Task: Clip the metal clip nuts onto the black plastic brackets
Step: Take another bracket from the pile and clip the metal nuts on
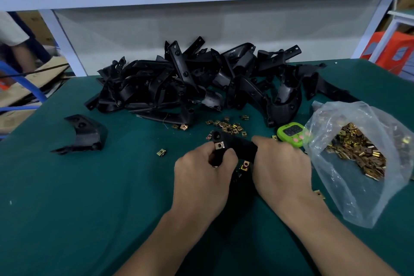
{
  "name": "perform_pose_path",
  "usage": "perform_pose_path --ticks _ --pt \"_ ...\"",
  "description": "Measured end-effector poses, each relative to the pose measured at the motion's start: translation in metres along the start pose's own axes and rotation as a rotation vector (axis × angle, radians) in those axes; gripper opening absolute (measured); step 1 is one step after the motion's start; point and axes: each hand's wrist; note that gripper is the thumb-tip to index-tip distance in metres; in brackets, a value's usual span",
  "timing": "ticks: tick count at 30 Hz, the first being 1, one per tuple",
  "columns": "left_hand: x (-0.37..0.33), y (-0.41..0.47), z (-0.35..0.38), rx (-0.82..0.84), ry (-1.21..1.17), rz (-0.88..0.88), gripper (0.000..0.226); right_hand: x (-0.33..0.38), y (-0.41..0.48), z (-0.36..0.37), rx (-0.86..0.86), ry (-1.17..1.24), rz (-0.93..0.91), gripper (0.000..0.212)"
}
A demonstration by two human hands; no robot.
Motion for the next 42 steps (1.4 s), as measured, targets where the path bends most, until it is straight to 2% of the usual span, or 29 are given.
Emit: perform_pose_path --ticks 2,4,6,8,10,11,16,20,23,29,32,36,40,42 --pt "0.0 0.005 -0.006 0.001 -0.107 -0.003 0.028 -0.001 0.001 0.001 0.059 0.084 0.046 0.026" --pt "0.008 0.015 -0.014 -0.067 -0.19 -0.075 0.029 -0.002 0.003 0.003 0.093 0.16 0.083 0.024" --pt "0.023 0.026 -0.023 -0.05 -0.063 -0.114 0.031 -0.005 0.005 0.004 0.098 0.186 0.126 0.023" --pt "0.036 0.033 -0.03 0.123 0.12 -0.113 0.038 -0.007 0.007 0.006 0.108 0.197 0.159 0.022" --pt "0.042 0.034 -0.029 0.301 0.201 -0.087 0.035 -0.009 0.008 0.009 0.124 0.218 0.171 0.016" --pt "0.043 0.034 -0.028 0.336 0.229 -0.062 0.032 -0.009 0.008 0.009 0.131 0.224 0.176 0.013" --pt "0.044 0.032 -0.02 0.281 0.29 0.054 0.01 -0.009 0.01 0.012 0.153 0.237 0.176 0.022" --pt "0.039 0.025 -0.01 0.177 0.408 0.152 0.012 -0.011 0.01 0.012 0.151 0.246 0.175 0.025" --pt "0.034 0.019 -0.002 0.156 0.515 0.224 0.025 -0.011 0.01 0.011 0.152 0.253 0.177 0.023" --pt "0.027 0.016 0.001 0.138 0.546 0.274 0.016 -0.012 0.01 0.01 0.153 0.259 0.165 0.028" --pt "0.021 0.012 -0.002 0.07 0.403 0.161 0.023 -0.012 0.01 0.011 0.154 0.272 0.167 0.023" --pt "0.011 0.013 -0.008 -0.109 -0.086 -0.145 0.025 -0.012 0.011 0.011 0.154 0.281 0.168 0.021" --pt "0.007 0.017 -0.006 -0.093 -0.489 -0.392 0.027 -0.011 0.011 0.01 0.153 0.257 0.159 0.022" --pt "0.009 0.021 -0.005 -0.095 -0.605 -0.465 0.02 -0.011 0.011 0.01 0.155 0.254 0.152 0.021"
Point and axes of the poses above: each hand's wrist, its own y-axis towards the middle knuckle, its own z-axis out of the palm, x = y × z, and after that the axes turned 1 degree about z, right-handed
